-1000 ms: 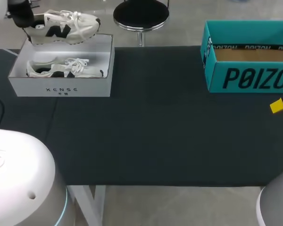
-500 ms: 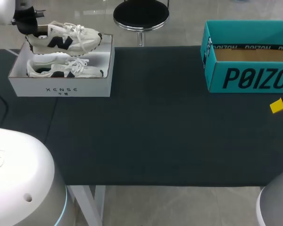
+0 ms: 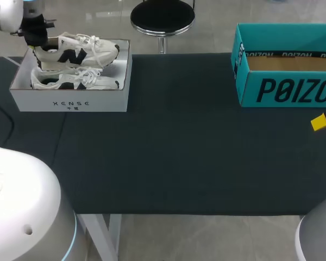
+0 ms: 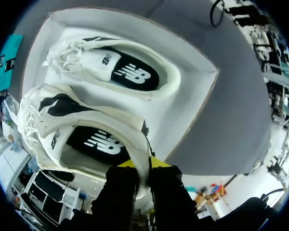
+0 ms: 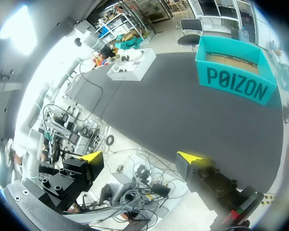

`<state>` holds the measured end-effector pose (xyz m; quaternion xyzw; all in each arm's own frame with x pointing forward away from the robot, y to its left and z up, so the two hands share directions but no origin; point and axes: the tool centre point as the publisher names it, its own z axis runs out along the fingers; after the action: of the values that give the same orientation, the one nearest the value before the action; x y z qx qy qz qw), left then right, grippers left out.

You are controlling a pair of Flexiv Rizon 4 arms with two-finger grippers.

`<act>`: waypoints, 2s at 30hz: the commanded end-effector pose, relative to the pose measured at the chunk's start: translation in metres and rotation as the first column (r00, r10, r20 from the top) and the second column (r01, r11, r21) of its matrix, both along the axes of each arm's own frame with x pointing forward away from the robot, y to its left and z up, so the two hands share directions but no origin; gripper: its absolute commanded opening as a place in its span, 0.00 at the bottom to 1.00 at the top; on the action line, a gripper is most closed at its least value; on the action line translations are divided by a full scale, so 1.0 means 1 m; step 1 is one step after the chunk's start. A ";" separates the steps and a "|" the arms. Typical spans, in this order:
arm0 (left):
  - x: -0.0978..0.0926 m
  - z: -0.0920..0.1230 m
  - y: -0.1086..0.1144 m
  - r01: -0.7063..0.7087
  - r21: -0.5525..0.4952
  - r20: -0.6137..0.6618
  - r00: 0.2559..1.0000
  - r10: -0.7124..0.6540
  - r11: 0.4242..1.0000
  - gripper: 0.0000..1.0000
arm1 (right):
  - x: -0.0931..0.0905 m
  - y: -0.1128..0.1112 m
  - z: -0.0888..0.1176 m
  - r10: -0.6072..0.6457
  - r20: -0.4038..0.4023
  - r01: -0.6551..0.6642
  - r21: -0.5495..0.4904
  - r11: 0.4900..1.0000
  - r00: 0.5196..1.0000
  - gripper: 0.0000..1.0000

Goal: Take the shoe out of the shoebox, open the shoe tongue, remove and reinsert the insole, then place the shoe into the shoebox

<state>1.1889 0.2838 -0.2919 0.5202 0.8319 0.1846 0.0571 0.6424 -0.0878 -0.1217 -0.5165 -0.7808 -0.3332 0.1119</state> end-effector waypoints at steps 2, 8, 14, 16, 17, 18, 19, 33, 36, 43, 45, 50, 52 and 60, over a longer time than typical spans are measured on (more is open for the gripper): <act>0.009 -0.014 -0.005 0.001 0.013 -0.019 1.000 0.000 1.000 0.00 | -0.006 0.000 -0.002 -0.008 0.009 0.008 0.001 1.000 1.000 1.00; 0.009 -0.025 -0.009 -0.006 0.010 -0.044 0.999 0.006 1.000 0.00 | -0.006 0.000 -0.002 -0.008 0.009 0.008 0.001 1.000 1.000 1.00; 0.013 -0.040 -0.009 -0.008 0.024 -0.052 0.999 0.010 1.000 0.00 | -0.006 0.000 -0.002 -0.008 0.009 0.008 0.001 1.000 1.000 1.00; 0.015 -0.043 -0.008 -0.018 0.026 -0.055 0.998 0.019 1.000 0.00 | -0.006 0.000 -0.002 -0.008 0.009 0.008 0.001 1.000 1.000 1.00; 0.016 -0.045 -0.008 -0.021 0.028 -0.057 0.998 0.023 0.999 0.00 | -0.006 0.000 -0.002 -0.008 0.009 0.008 0.001 1.000 1.000 1.00; 0.016 -0.046 -0.007 -0.022 0.030 -0.060 0.998 0.024 0.999 0.00 | -0.006 0.000 -0.002 -0.008 0.009 0.008 0.001 1.000 1.000 1.00; 0.016 -0.048 -0.006 -0.023 0.031 -0.060 0.998 0.024 0.999 0.00 | -0.006 0.000 -0.002 -0.008 0.009 0.008 0.001 1.000 1.000 1.00; 0.021 -0.059 -0.006 0.016 0.008 -0.037 0.999 -0.015 1.000 0.00 | -0.006 0.000 -0.002 -0.008 0.009 0.008 0.001 1.000 1.000 1.00; 0.025 -0.060 -0.007 0.029 0.004 -0.032 0.999 -0.029 1.000 0.00 | -0.006 0.000 -0.002 -0.008 0.009 0.008 0.001 1.000 1.000 1.00; 0.027 -0.063 -0.005 0.076 0.020 -0.014 0.997 -0.076 0.997 0.00 | -0.006 0.000 -0.002 -0.008 0.009 0.008 0.001 1.000 1.000 1.00; 0.027 -0.065 -0.004 0.080 0.023 -0.011 0.997 -0.080 0.997 0.00 | -0.006 0.000 -0.002 -0.008 0.009 0.008 0.001 1.000 1.000 1.00; 0.027 -0.066 -0.004 0.067 0.038 -0.012 0.998 -0.066 0.997 0.00 | -0.006 0.000 -0.002 -0.008 0.009 0.008 0.001 1.000 1.000 1.00; 0.028 -0.066 -0.005 0.036 0.043 0.013 0.999 -0.037 0.998 0.22 | -0.006 0.000 -0.002 -0.008 0.009 0.008 0.001 1.000 1.000 1.00; 0.030 -0.055 -0.007 0.009 0.004 0.023 1.000 -0.009 1.000 1.00 | -0.006 0.000 -0.002 -0.008 0.009 0.008 0.001 1.000 1.000 1.00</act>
<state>1.2194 0.2766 -0.3495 0.5223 0.8284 0.1917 0.0651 0.6424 -0.0878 -0.1217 -0.5166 -0.7808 -0.3332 0.1119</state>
